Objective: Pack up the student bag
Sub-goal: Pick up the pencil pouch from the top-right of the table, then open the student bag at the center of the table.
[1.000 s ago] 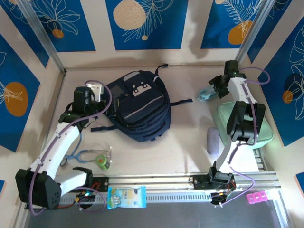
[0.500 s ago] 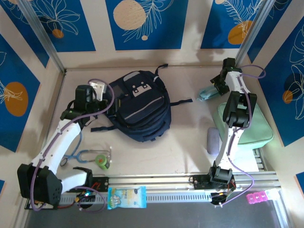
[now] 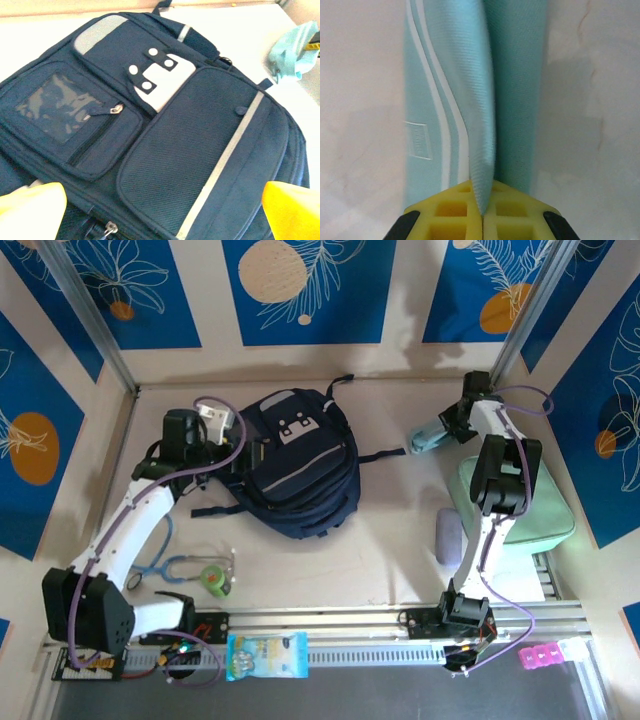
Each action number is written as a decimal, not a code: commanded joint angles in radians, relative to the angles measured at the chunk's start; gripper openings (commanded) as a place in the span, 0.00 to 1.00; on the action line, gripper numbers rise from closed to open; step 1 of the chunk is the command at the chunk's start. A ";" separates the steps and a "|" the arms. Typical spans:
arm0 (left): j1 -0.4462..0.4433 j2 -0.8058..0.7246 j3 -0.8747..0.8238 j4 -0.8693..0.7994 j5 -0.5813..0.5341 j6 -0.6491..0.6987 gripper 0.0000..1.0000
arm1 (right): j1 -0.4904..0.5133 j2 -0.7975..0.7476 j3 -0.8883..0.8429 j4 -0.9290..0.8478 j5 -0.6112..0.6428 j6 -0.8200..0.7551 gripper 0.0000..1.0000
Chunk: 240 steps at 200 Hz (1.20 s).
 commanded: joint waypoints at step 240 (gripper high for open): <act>-0.439 0.595 0.505 -0.493 -0.178 0.383 0.69 | 0.177 -0.992 -0.724 0.122 -0.111 0.125 0.00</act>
